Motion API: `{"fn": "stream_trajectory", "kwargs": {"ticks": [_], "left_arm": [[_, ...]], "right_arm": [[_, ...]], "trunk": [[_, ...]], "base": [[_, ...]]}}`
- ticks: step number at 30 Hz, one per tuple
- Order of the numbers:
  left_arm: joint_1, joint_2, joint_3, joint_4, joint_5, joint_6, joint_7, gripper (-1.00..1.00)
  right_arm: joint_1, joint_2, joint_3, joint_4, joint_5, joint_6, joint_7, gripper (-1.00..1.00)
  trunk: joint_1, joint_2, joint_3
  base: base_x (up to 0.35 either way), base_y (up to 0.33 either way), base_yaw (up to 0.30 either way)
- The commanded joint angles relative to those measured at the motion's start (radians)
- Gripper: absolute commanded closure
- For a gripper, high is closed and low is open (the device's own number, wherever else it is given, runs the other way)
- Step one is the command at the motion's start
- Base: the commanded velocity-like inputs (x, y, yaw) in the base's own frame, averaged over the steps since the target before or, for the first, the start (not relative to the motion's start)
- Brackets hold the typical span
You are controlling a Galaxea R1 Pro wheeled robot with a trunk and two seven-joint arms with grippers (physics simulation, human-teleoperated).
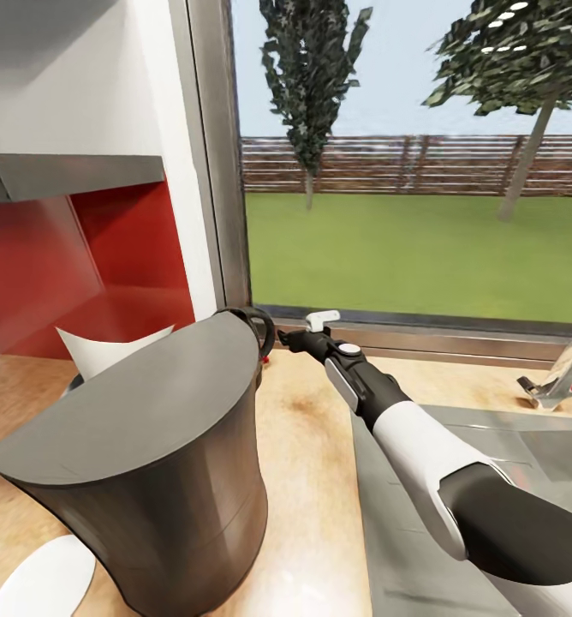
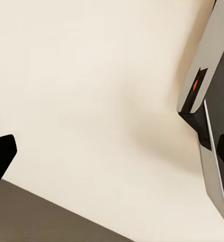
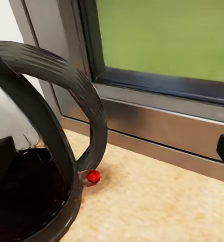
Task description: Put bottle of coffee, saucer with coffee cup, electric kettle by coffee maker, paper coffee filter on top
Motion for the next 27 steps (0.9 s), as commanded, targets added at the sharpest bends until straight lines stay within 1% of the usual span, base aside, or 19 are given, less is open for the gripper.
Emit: {"fn": "stream_trajectory", "kwargs": {"ticks": [1, 6, 12, 24, 27], "left_arm": [[0.001, 0.000, 0.007, -0.002, 0.000, -0.001, 0.000, -1.00], [0.001, 0.001, 0.007, -0.002, 0.000, -0.001, 0.000, -1.00], [0.001, -0.001, 0.007, -0.002, 0.000, -0.001, 0.000, -1.00], [0.001, -0.001, 0.007, -0.002, 0.000, -0.001, 0.000, -1.00], [0.001, -0.001, 0.007, -0.002, 0.000, -0.001, 0.000, -1.00]], "right_arm": [[-0.001, -0.001, 0.003, 0.001, -0.008, 0.004, 0.000, -1.00], [-0.001, -0.002, 0.002, 0.002, -0.008, 0.004, 0.000, -1.00], [-0.001, -0.003, 0.002, 0.002, -0.008, 0.004, -0.001, -1.00], [-0.001, -0.004, 0.002, 0.004, -0.008, 0.004, -0.002, -1.00], [-0.001, -0.004, 0.002, 0.004, -0.008, 0.004, -0.002, -1.00]], "trunk": [[0.000, -0.001, -0.001], [0.000, -0.001, -0.001], [0.000, -0.001, -0.001], [0.000, -0.001, -0.001], [0.000, -0.001, -0.002]], "base": [[0.000, 0.000, 0.000], [0.000, 0.000, 0.047], [0.000, 0.000, 0.198], [0.000, 0.000, 0.015], [0.000, 0.000, 0.087]]}}
